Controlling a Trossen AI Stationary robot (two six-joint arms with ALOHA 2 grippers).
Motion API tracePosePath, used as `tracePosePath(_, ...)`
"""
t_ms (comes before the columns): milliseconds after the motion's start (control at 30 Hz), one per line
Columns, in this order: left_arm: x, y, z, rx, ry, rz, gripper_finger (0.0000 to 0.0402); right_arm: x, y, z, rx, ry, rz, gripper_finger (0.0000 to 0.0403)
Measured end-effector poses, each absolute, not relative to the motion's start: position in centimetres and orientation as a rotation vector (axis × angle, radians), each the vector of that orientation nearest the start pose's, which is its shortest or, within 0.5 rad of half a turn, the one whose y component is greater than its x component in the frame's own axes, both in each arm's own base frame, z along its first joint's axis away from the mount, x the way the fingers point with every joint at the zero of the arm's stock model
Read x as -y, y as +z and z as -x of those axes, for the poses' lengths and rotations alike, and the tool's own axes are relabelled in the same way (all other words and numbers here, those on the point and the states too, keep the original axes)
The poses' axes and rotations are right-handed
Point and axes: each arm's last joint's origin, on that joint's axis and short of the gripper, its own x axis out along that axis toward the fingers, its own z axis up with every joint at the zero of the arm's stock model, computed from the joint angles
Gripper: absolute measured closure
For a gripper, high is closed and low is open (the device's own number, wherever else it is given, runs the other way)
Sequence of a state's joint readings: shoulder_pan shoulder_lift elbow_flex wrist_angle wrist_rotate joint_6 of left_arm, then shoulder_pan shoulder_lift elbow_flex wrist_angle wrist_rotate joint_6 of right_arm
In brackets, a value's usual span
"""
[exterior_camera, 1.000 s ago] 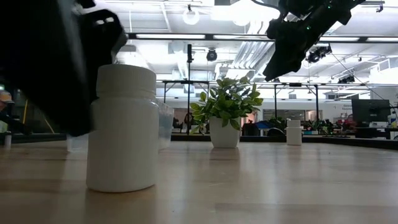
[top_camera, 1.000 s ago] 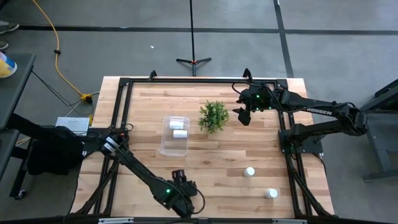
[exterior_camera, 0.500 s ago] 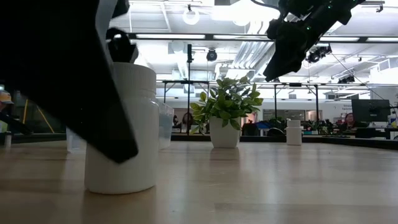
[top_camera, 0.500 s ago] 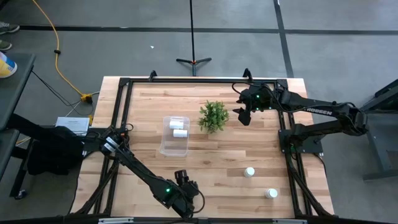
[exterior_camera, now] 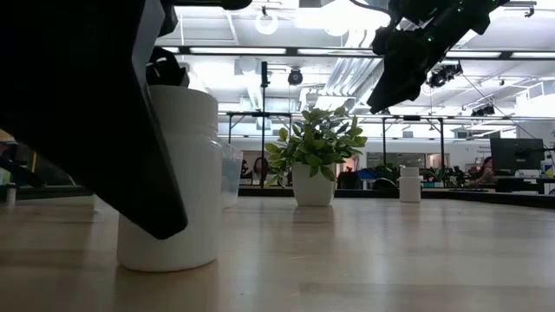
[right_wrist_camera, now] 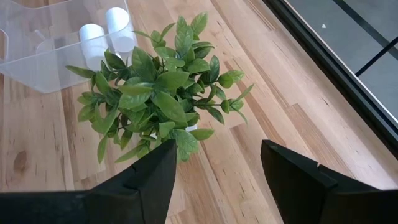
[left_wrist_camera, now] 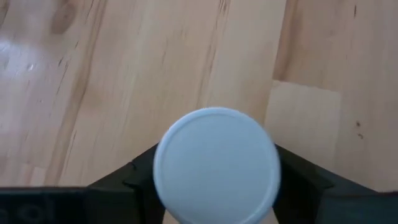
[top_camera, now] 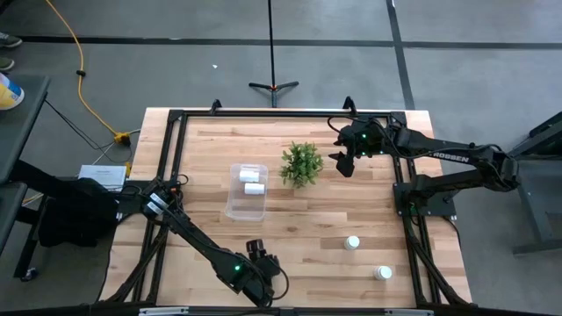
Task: Pick and place pill bottles into a basket
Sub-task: Put the white pill bottle into the transparent bin
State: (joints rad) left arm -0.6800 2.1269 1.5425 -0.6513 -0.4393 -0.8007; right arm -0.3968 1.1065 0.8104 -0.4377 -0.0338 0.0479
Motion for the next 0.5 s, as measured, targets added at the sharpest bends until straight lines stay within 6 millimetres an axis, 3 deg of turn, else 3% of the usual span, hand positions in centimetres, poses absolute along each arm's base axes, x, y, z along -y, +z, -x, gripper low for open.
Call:
tracePosePath(167,26.0,15.5,-34.2,-1.004,0.199,0.023,0.0193,8.6,26.1,-20.8,-0.713,-0.364,-0.203,0.0178)
tracePosePath(367,25.4,15.5,-34.6,-0.994,0.209,0.006,0.0181,8.6,26.1,-20.8,-0.709,-0.372,-0.225,0.0178)
tracePosePath(500,24.6,15.7,-34.8,-1.070,0.184,0.014,0.0195,8.6,26.1,-20.8,-0.709,-0.373,-0.225,0.0178)
